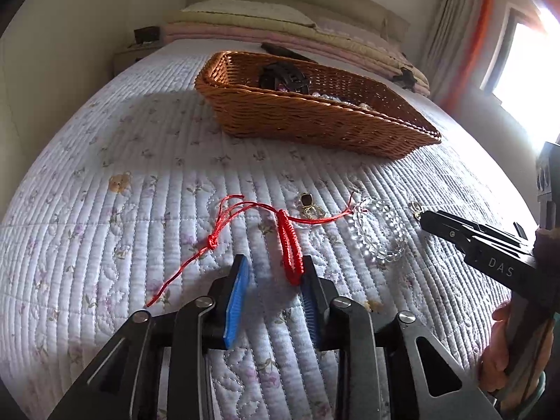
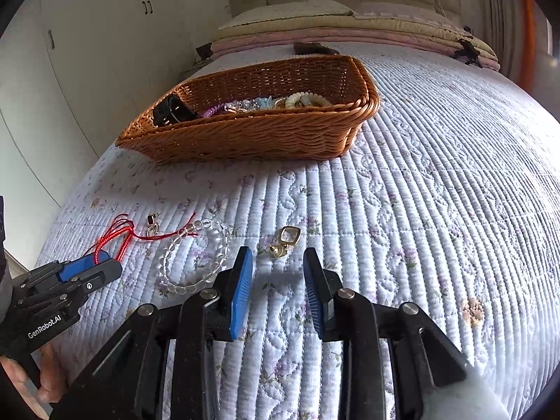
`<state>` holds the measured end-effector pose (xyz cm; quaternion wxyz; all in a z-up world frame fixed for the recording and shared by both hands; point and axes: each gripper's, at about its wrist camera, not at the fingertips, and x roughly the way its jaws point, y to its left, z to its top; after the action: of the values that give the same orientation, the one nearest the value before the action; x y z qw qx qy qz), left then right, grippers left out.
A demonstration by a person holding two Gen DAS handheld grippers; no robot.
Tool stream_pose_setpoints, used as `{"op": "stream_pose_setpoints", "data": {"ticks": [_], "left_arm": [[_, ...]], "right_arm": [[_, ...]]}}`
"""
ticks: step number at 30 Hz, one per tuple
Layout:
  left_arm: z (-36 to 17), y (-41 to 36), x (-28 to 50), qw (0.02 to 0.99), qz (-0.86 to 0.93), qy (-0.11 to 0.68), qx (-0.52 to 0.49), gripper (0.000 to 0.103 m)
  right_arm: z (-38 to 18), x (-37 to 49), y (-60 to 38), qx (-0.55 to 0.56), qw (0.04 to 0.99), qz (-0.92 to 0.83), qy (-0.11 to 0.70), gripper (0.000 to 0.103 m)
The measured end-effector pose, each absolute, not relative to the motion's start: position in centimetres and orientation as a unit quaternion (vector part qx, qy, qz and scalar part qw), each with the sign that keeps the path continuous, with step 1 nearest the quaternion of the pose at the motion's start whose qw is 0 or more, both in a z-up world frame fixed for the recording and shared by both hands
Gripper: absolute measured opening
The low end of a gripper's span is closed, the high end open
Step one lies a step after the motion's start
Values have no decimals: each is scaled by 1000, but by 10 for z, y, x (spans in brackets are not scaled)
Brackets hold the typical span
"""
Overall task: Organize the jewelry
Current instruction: 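Grasp the red string cord with the left tool while the right tool grasps the gold charm, then carry the red cord and gold charm into the basket and open both tools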
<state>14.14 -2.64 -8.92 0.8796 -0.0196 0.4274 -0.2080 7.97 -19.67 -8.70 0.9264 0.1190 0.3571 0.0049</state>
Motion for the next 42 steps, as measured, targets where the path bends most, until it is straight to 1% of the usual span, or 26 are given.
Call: {"op": "stream_pose_setpoints", "data": {"ticks": [4,5,7,8,9,10,11,18,22,27,32,35,38,42], "left_arm": [[-90,-23,143,879,-210,428,-27,18],[-90,-22,143,879,-211,428,-26,13],[-90,-21,143,879,-210,427,-25,11],[-90,-21,143,879,-210,427,-25,8],[-90,-21,143,879,-211,426,-25,7],[-90,-21,143,879,-212,426,-27,7],[-90,-20,143,879,-214,425,-29,5],[-83,-6,137,867,-266,417,-64,4],[-70,8,130,866,-298,390,-94,4],[-47,13,118,878,-305,358,-94,4],[-2,7,113,891,-316,314,-87,4],[32,-3,124,901,-315,289,-75,4],[61,-21,154,906,-316,274,-64,4],[70,-57,214,905,-306,293,-44,4]], "right_arm": [[-88,89,-194,114,924,-1,365,32],[-88,93,-192,109,923,-6,369,31],[-90,101,-187,95,920,-19,380,31],[-90,102,-185,86,920,-25,381,29],[-89,103,-182,78,921,-33,380,24],[-90,104,-180,71,921,-36,381,21],[-90,103,-178,67,922,-36,380,13],[-84,86,-180,78,930,-14,358,13],[-74,67,-186,92,938,1,335,13],[-54,45,-190,96,947,14,308,13],[-14,41,-194,87,959,21,271,13],[8,54,-199,86,963,28,255,13],[28,79,-202,75,968,24,240,13],[43,127,-212,84,966,34,243,13]]}}
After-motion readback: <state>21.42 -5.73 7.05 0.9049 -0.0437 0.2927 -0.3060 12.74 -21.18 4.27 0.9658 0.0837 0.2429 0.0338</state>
